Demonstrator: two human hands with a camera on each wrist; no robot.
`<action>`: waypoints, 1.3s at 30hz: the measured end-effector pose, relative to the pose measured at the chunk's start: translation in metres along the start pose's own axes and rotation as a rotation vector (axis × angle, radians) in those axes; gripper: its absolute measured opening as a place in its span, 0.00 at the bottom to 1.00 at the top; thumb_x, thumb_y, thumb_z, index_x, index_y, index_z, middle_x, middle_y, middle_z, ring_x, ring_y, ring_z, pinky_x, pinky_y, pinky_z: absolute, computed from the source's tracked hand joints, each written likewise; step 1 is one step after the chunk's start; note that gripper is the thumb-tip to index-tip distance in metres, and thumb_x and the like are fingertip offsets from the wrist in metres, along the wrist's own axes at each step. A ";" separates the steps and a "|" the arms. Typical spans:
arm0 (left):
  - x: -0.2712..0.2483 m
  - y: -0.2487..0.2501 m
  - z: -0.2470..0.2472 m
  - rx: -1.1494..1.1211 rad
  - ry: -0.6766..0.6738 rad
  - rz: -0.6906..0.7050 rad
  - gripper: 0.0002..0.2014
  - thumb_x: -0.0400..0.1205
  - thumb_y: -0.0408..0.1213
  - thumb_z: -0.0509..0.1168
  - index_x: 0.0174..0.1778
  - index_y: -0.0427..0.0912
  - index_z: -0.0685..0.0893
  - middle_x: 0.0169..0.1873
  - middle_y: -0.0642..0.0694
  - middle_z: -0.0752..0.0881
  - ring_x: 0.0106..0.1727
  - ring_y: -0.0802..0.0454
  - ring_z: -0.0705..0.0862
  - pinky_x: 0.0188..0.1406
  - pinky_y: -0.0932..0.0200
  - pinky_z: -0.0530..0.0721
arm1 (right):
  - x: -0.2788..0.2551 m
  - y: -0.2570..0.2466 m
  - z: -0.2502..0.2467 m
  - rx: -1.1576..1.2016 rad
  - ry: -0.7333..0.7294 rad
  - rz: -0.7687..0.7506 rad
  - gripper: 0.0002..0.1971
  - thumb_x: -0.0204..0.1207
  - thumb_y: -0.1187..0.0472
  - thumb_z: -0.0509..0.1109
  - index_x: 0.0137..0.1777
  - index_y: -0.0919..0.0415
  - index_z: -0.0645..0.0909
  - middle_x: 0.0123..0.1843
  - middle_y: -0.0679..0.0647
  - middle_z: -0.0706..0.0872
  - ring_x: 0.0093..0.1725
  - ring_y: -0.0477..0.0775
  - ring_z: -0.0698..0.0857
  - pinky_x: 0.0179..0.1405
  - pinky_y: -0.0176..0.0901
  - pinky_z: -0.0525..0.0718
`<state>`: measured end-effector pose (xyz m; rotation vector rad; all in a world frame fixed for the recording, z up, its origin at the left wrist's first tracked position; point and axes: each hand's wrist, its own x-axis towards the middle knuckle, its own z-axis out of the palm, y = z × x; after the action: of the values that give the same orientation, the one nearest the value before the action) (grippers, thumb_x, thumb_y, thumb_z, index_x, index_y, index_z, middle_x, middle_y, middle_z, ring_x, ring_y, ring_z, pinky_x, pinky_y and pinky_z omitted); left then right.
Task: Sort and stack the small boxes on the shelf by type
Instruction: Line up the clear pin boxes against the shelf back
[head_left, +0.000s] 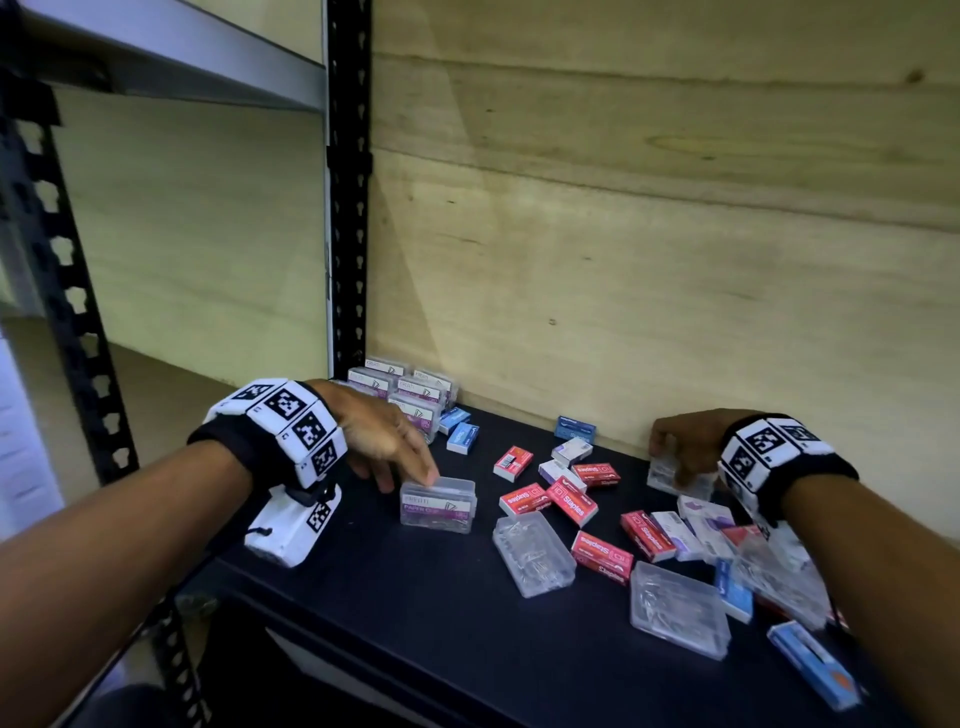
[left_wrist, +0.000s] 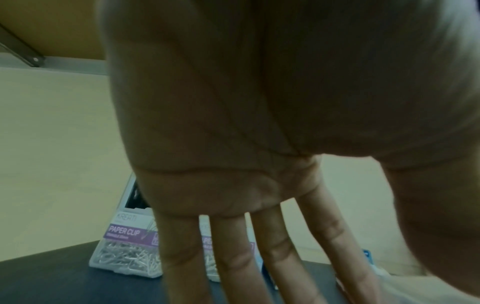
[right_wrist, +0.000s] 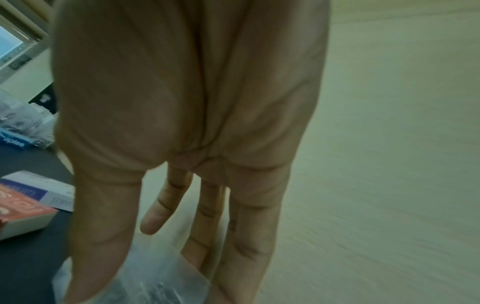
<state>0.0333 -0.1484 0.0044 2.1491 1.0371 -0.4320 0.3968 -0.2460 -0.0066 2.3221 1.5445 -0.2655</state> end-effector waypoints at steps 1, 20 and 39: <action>0.000 0.002 0.000 0.001 0.003 0.004 0.15 0.81 0.50 0.69 0.64 0.57 0.86 0.54 0.55 0.89 0.59 0.53 0.87 0.60 0.57 0.81 | -0.001 -0.001 -0.001 0.011 0.009 -0.001 0.20 0.74 0.63 0.78 0.60 0.48 0.73 0.39 0.42 0.74 0.48 0.52 0.77 0.30 0.33 0.70; 0.000 -0.014 -0.014 0.165 0.118 -0.010 0.17 0.75 0.42 0.77 0.60 0.52 0.85 0.49 0.53 0.89 0.52 0.55 0.87 0.62 0.56 0.81 | -0.036 -0.097 -0.035 0.515 -0.091 -0.274 0.09 0.85 0.50 0.62 0.60 0.51 0.76 0.46 0.55 0.83 0.38 0.51 0.80 0.33 0.39 0.76; 0.001 -0.113 -0.048 0.275 0.367 -0.146 0.15 0.85 0.37 0.63 0.68 0.50 0.73 0.43 0.53 0.79 0.32 0.62 0.75 0.29 0.67 0.72 | -0.018 -0.241 -0.043 0.205 -0.065 -0.454 0.18 0.84 0.45 0.65 0.62 0.59 0.71 0.44 0.52 0.83 0.38 0.55 0.85 0.40 0.46 0.84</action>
<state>-0.0548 -0.0644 -0.0135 2.4667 1.4143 -0.2625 0.1672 -0.1603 -0.0030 2.0472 2.0814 -0.6280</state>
